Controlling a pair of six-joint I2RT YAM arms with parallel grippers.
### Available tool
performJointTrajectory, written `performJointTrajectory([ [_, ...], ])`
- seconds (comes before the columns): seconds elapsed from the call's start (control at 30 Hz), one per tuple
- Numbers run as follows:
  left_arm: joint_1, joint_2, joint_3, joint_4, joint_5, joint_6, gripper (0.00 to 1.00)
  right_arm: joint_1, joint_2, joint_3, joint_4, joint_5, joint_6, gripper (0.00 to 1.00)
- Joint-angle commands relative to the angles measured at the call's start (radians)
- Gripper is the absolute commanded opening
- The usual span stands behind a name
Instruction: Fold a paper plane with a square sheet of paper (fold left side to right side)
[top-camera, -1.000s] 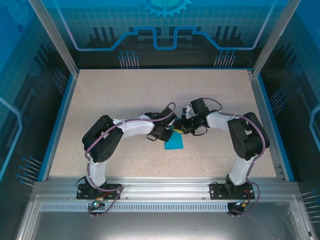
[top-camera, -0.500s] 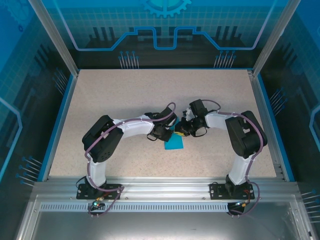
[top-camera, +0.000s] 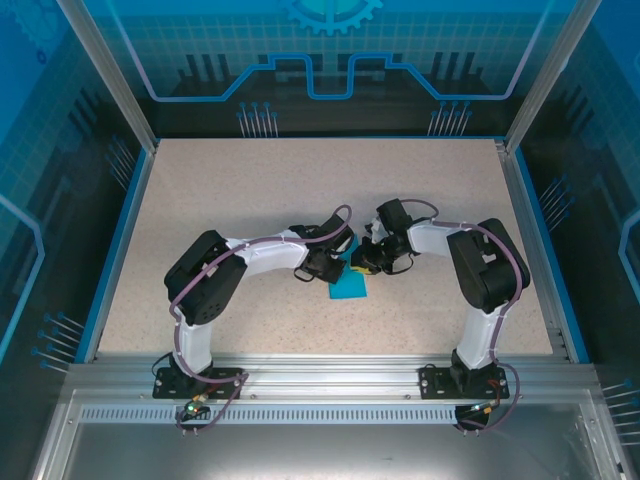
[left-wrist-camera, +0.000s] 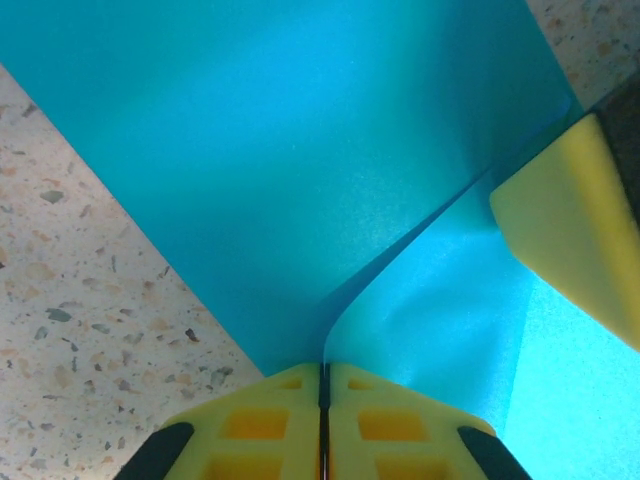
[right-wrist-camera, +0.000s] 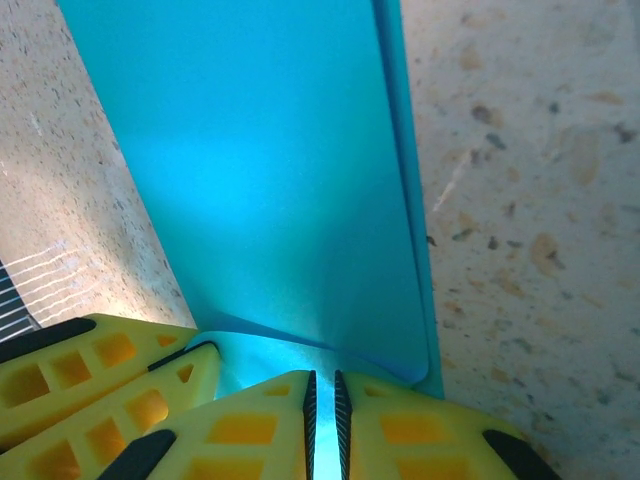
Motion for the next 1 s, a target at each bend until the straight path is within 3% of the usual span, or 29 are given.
performJointTrajectory([
  [0.0,0.0,0.019,0.013,-0.033,0.001,0.008,0.13,0.01,0.039,0.0,-0.085,0.055,-0.03,0.16],
  [0.4,0.006,-0.185,0.037,-0.101,0.031,-0.004,0.4,0.006,0.062,-0.011,-0.075,0.063,-0.028,0.16],
  [0.6,0.005,-0.271,-0.064,0.003,0.243,-0.06,0.42,0.005,0.066,-0.009,-0.073,0.06,-0.028,0.16],
  [0.77,0.004,-0.246,-0.105,0.109,0.401,-0.106,0.42,0.005,0.068,-0.007,-0.074,0.059,-0.028,0.16],
  [0.97,0.002,-0.155,-0.111,0.15,0.443,-0.117,0.42,0.006,0.066,-0.005,-0.078,0.057,-0.031,0.17],
])
